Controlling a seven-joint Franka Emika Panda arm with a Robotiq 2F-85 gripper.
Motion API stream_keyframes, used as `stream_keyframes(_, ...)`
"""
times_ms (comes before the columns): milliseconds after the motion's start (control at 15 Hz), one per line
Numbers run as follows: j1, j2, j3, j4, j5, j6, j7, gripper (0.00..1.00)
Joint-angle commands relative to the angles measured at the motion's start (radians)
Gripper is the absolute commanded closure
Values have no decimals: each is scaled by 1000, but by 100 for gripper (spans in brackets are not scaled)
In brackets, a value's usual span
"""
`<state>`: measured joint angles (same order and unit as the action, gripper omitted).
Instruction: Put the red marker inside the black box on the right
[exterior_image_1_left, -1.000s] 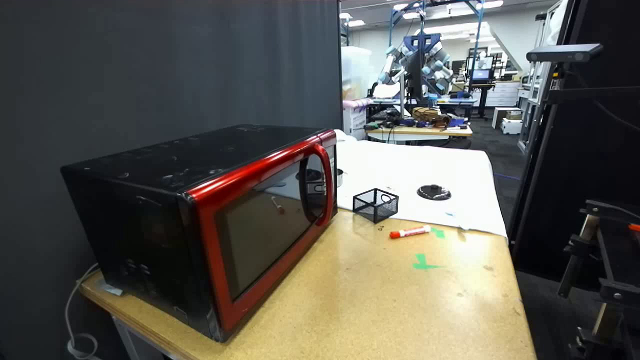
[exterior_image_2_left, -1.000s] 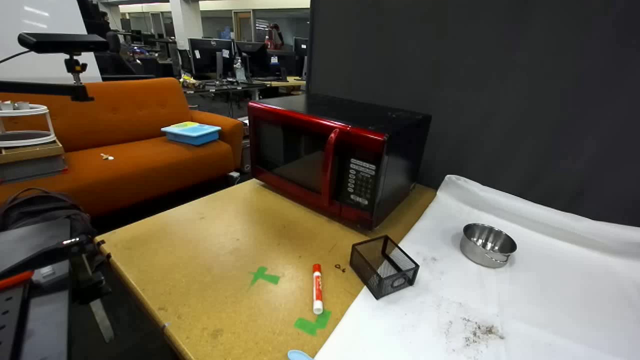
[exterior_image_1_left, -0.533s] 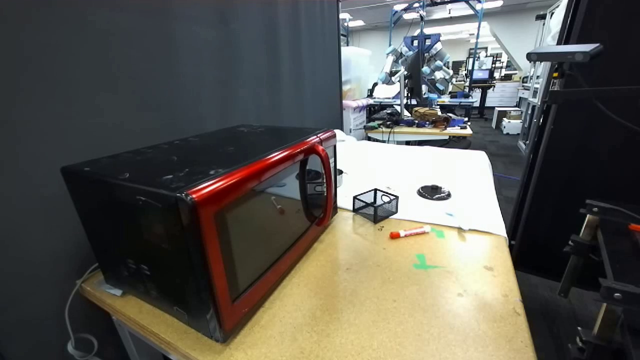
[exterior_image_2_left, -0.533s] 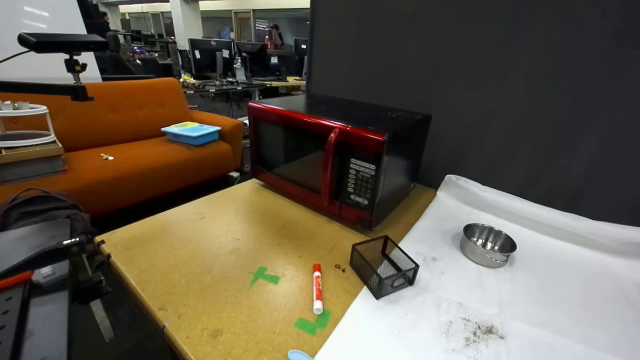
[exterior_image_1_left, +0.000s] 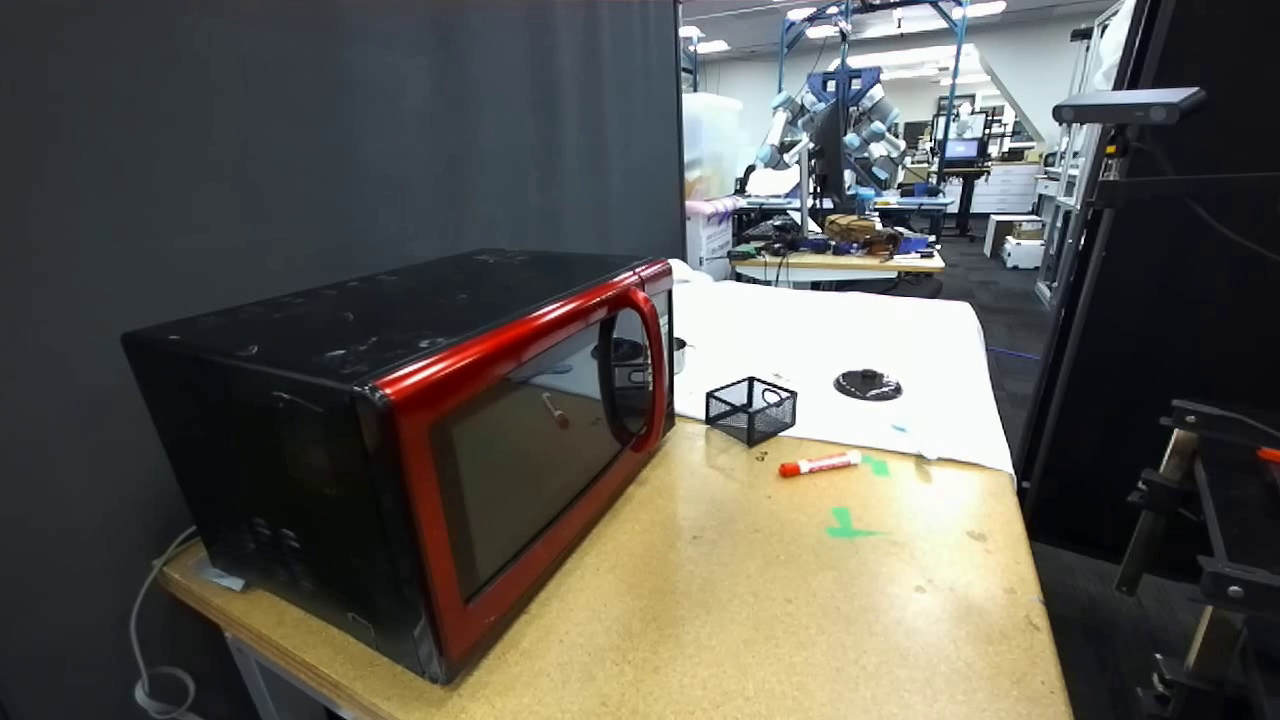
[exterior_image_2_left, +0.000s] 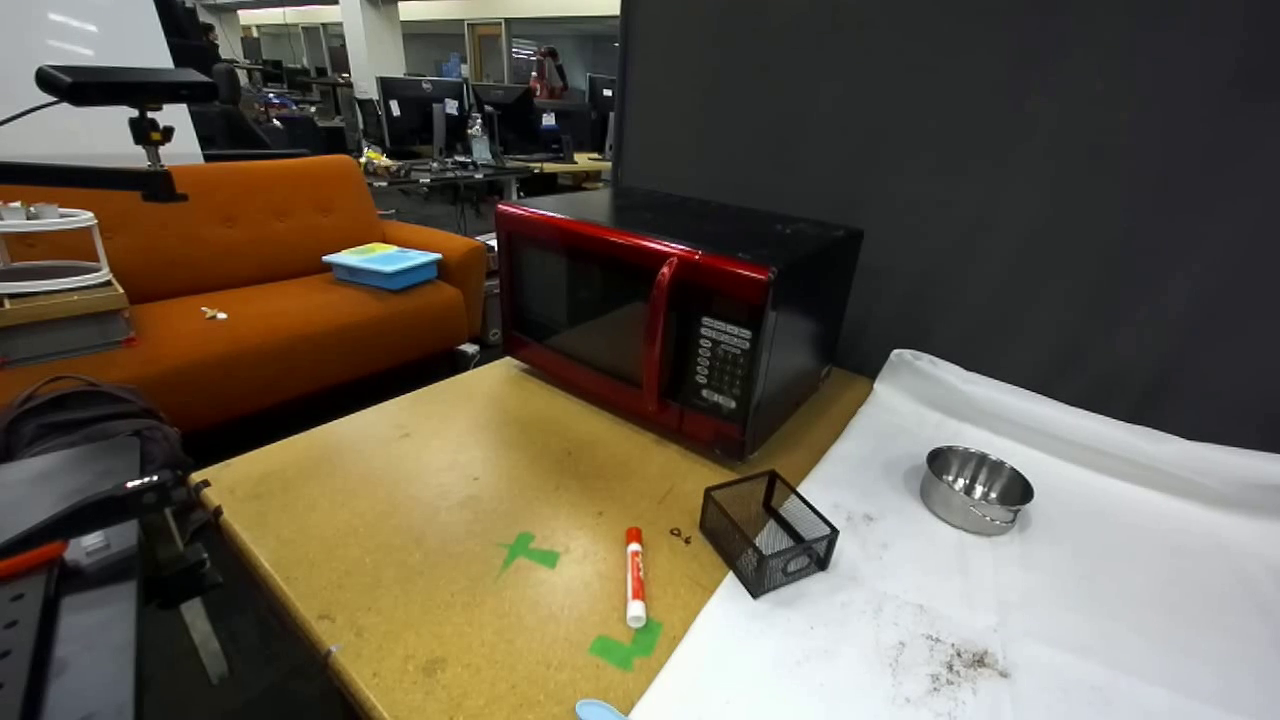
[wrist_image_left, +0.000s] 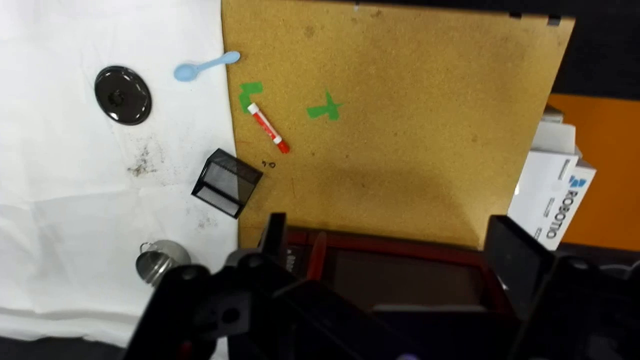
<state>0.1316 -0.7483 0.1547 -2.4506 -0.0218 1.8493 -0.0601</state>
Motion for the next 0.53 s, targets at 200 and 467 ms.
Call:
stream_keyframes(200, 28, 284, -111, -33, -38, 94, -286, 0)
stream_keyframes(467, 14, 451, -194, -51, -35, 307, -515, 0)
